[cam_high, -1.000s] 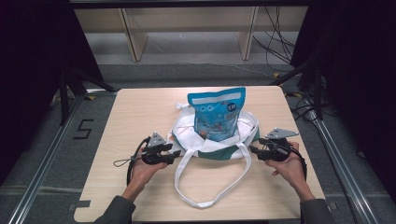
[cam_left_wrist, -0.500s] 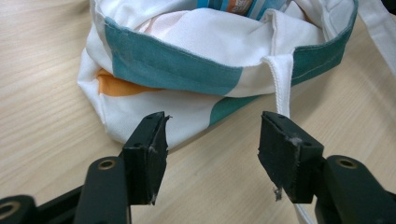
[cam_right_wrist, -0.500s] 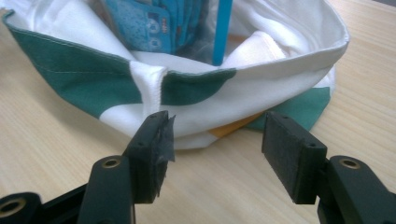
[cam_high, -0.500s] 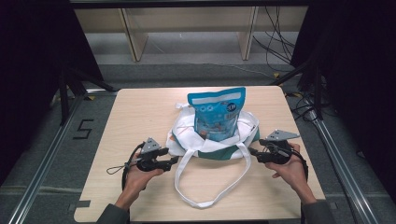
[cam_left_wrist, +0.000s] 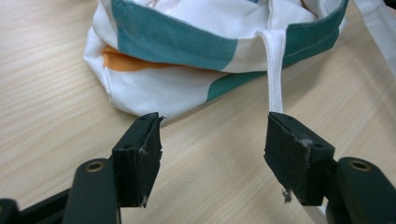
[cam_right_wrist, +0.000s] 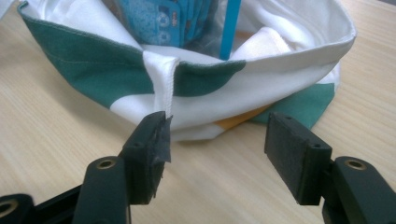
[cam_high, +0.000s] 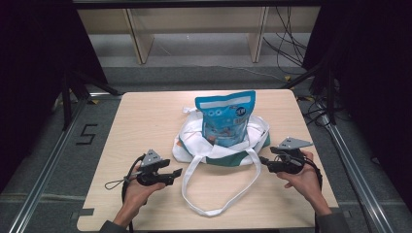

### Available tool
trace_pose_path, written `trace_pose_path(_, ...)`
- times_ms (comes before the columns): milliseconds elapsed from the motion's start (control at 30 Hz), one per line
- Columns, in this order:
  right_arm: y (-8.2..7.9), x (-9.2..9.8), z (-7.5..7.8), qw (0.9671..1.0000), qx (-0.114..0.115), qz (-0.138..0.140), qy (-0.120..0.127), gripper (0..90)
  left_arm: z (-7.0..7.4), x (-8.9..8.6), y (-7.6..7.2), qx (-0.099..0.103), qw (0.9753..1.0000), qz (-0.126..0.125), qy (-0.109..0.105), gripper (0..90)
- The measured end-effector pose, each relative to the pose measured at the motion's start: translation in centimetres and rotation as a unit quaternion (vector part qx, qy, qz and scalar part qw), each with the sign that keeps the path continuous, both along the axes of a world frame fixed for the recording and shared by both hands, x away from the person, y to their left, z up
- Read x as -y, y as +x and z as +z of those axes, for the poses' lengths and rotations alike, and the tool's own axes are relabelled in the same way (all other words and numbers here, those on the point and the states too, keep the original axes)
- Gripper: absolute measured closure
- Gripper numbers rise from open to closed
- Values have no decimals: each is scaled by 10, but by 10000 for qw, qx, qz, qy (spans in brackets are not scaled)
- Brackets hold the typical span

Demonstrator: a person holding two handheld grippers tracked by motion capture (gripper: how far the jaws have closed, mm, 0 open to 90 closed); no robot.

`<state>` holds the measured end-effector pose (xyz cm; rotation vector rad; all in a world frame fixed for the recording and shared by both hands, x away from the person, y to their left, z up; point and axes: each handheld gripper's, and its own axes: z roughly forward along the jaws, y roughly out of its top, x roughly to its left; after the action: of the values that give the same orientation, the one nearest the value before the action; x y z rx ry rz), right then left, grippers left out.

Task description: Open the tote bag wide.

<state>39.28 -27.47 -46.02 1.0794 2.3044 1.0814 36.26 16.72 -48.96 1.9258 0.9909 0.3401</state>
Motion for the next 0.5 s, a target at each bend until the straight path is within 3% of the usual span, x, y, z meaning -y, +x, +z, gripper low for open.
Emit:
trace_pose_path(33, -4, -3, 0, 9998, -129, -158, 85, 393, -1, 0, -1, -12, 10000, 1, 3, 348)
trace_pose_path(133, -5, -1, 0, 10000, -11, -73, -14, 372, -3, -1, -4, -81, 10000, 22, 2, 319)
trace_pose_path(167, -9, -3, 0, 9997, -173, -163, 65, 366, -3, -2, -5, -84, 9999, -35, 95, 312)
trace_pose_path(200, -9, -2, -1, 9999, -88, -82, -4, 359, -3, -2, -5, -95, 9999, -47, 92, 297)
trace_pose_path(267, -13, -3, -1, 9997, -211, -128, 22, 348, -5, 1, -8, -200, 9997, 32, -122, 263)
trace_pose_path(333, -12, -2, -2, 10000, -33, -73, -48, 331, -6, 2, -10, -223, 9996, -23, -197, 219)
trace_pose_path(500, -18, -2, -2, 9999, -117, -113, -45, 302, -7, 6, -16, -206, 9994, -204, -202, 165)
